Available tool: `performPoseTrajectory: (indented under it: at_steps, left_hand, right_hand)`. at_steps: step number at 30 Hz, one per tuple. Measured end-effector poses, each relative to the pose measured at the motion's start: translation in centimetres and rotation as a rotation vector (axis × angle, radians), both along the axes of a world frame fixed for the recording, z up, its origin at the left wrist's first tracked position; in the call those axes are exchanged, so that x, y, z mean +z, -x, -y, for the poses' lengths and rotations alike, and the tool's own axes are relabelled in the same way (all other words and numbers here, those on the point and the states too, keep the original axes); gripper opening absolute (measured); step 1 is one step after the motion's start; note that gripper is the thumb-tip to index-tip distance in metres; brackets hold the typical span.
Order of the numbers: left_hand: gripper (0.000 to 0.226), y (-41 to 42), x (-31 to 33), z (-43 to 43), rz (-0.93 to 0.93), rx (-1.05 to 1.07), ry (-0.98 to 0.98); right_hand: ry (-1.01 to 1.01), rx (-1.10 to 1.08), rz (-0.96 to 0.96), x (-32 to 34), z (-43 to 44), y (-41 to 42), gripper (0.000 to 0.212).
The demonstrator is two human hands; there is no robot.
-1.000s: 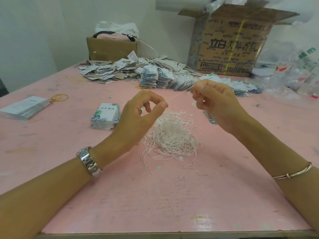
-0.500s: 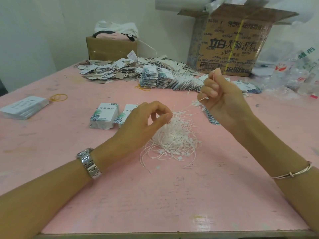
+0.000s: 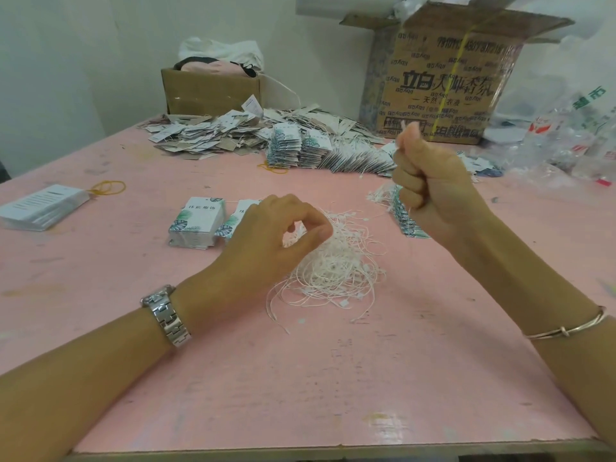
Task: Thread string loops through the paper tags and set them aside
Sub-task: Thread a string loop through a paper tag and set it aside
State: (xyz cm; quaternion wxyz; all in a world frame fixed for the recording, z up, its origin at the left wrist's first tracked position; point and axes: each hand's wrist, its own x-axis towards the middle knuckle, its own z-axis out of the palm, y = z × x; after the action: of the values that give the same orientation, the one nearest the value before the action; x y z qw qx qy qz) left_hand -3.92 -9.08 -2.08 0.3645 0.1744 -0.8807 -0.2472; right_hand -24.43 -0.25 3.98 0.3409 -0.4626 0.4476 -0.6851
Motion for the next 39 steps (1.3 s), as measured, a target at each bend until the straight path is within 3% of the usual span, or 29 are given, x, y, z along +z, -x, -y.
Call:
performPoseTrajectory:
  at_steps: [7,19,24,28,31,35,39]
  left_hand:
    - [0.027,-0.2,0.9,-0.5,-0.235,0.035,0.083]
    - [0.017,-0.5,1.4,-0.2,-0.243,0.058,0.179]
    - [0.035,-2.9,3.9,2.0,0.164,0.296,0.655]
    - [0.034,-4.5,5.3,4.2,0.6,0.38,0.634]
    - [0.044,-4.9,5.1,5.0,0.811,0.411,0.659]
    - [0.063,-4.7,4.3,5.5,0.91,0.408,0.621]
    - [0.059,-4.5,4.0,5.1,0.911,0.399,0.588]
  right_hand:
    - [-0.22,0.233,-0.357,-2.0,0.3,-1.9,0.016]
    - [-0.253,0.292,-0.367,-2.6,0.6,-2.2,0.017]
    - [-0.232,0.217,-0.311,-2.7,0.8,-1.9,0.01]
    - [-0.235,0.194,-0.284,-2.8,0.8,-1.9,0.015]
    - [-0.233,0.195,-0.273,-2.9,0.9,-1.8,0.019]
    - [-0.248,0.203,-0.28,-3.1,1.0,-1.9,0.018]
    - [-0.258,0.189,-0.283,-3.1,0.9,-2.1,0.015]
